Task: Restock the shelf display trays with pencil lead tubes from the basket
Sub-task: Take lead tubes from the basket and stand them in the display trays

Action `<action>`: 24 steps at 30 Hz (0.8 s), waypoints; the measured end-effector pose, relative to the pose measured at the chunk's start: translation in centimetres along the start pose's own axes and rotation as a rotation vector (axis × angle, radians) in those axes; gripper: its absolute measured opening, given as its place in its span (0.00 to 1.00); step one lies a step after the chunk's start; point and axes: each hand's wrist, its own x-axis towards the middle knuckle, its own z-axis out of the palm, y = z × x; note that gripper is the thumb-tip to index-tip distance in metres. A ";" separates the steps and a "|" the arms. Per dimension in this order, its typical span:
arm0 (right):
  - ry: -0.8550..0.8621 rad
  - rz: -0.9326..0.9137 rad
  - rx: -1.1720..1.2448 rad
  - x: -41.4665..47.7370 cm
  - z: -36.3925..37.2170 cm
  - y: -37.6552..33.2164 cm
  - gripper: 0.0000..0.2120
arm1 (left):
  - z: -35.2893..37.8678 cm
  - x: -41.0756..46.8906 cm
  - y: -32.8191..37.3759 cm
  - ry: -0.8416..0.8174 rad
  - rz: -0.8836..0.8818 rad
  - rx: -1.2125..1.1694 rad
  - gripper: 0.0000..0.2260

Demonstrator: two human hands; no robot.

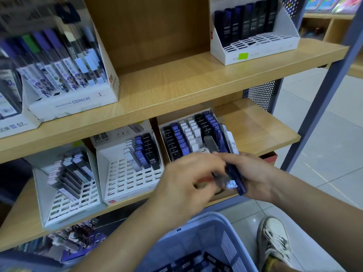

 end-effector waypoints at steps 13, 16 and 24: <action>-0.044 -0.098 -0.122 0.4 0.9 -0.1 0.11 | -0.4 -3.2 -1.9 -0.168 0.064 0.337 0.18; -0.037 -0.117 -0.149 0.4 1.2 0.4 0.14 | -1.6 -2.6 -1.5 0.066 -0.297 0.098 0.18; -0.196 -0.013 -0.158 -0.2 2.4 2.1 0.11 | -2.8 -2.7 -2.6 0.056 -0.805 -0.586 0.14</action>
